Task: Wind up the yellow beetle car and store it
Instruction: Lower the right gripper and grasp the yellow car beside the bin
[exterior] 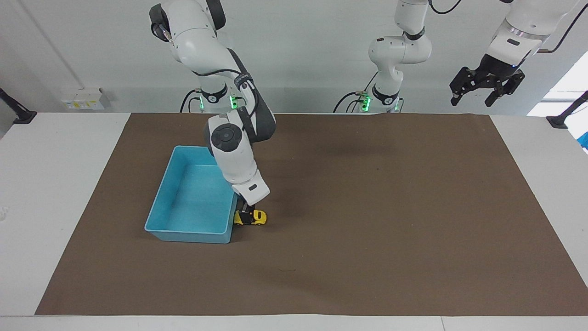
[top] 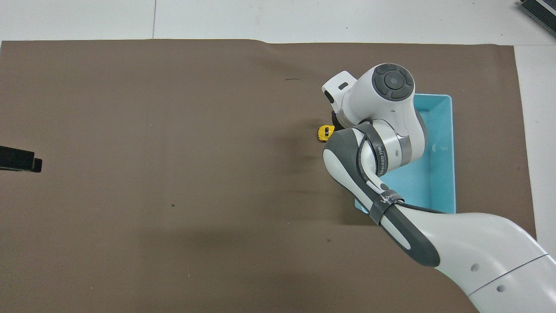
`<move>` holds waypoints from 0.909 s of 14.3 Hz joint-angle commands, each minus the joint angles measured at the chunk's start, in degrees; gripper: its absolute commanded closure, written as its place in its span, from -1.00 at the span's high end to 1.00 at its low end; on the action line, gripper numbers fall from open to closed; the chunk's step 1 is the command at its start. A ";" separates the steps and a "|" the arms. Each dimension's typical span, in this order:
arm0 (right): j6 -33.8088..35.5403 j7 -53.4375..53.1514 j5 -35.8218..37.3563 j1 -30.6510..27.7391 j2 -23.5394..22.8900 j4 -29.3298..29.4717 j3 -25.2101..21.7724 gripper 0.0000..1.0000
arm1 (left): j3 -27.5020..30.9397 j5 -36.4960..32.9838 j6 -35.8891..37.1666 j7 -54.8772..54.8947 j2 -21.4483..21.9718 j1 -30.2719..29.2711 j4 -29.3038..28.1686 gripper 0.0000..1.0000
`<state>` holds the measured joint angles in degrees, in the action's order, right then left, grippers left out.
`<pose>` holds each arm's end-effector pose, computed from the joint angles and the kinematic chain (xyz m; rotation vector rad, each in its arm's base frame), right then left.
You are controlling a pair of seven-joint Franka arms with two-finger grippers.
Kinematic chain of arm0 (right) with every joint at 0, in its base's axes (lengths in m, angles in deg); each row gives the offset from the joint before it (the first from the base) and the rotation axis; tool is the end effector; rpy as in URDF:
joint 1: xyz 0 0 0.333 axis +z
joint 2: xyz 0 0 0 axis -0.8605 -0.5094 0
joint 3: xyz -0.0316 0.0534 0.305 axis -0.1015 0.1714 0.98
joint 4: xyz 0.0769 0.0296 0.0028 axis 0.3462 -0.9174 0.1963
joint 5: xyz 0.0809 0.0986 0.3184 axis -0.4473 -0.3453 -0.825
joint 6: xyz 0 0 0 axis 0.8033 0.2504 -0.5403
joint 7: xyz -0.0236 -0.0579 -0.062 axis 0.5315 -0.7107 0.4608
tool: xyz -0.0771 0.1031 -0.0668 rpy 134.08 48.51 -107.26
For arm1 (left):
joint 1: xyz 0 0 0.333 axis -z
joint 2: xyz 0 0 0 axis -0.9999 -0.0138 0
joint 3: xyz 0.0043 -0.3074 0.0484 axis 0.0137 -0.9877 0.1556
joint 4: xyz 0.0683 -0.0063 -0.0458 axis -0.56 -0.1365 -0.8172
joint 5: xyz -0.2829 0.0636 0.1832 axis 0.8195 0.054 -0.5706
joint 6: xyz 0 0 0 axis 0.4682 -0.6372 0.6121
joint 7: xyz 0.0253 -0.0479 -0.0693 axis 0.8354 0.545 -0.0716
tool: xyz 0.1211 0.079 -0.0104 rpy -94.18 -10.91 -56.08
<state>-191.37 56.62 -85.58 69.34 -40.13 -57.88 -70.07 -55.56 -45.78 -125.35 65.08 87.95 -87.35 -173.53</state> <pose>0.6078 0.2073 0.3271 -2.3494 -2.0099 -0.0996 0.4555 -0.0173 0.6233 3.1093 -0.1025 0.0057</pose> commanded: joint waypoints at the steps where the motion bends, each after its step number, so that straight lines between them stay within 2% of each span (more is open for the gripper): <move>1: -2.80 2.64 -0.15 -1.09 0.34 -2.98 0.46 1.00 | -0.17 0.46 1.21 0.73 0.57 -0.62 0.26 1.00; 9: -5.25 2.56 1.61 -2.14 0.34 -5.79 0.37 1.00 | -0.17 0.46 1.21 0.73 0.57 -0.62 0.26 1.00; 13: -5.95 2.73 1.88 -2.05 0.60 -6.76 0.37 0.85 | -0.17 0.46 1.21 0.73 0.57 -0.62 0.26 1.00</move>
<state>-195.30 57.73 -84.46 68.00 -40.21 -62.83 -70.25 -55.56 -45.78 -125.33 65.08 87.95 -87.35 -173.53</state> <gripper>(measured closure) 0.062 0.000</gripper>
